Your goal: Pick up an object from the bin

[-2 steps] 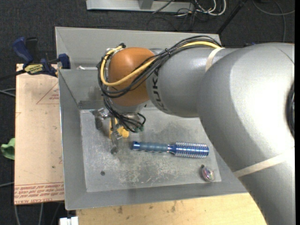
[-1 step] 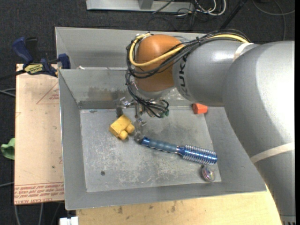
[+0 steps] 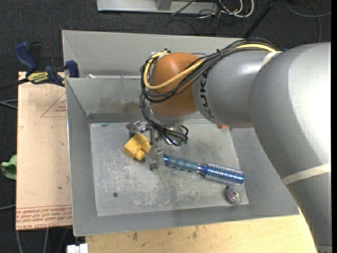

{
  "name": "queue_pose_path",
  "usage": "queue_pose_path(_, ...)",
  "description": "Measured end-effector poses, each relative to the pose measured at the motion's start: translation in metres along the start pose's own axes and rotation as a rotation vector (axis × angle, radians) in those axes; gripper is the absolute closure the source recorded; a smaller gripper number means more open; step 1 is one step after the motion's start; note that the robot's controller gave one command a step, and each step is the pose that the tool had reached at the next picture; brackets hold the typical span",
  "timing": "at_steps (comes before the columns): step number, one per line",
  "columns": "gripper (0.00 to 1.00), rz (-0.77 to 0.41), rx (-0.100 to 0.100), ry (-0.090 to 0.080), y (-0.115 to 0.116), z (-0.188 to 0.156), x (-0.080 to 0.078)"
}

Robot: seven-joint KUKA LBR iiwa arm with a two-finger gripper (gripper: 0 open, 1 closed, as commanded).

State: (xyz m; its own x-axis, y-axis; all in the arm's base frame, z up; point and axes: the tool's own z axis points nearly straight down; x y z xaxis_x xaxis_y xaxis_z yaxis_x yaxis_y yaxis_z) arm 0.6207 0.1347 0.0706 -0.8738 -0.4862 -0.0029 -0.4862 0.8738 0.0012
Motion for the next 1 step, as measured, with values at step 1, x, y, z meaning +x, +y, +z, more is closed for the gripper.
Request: queue_pose_path(1,0.0,-0.008,0.001,-0.003,0.0092,0.0,-0.0146)
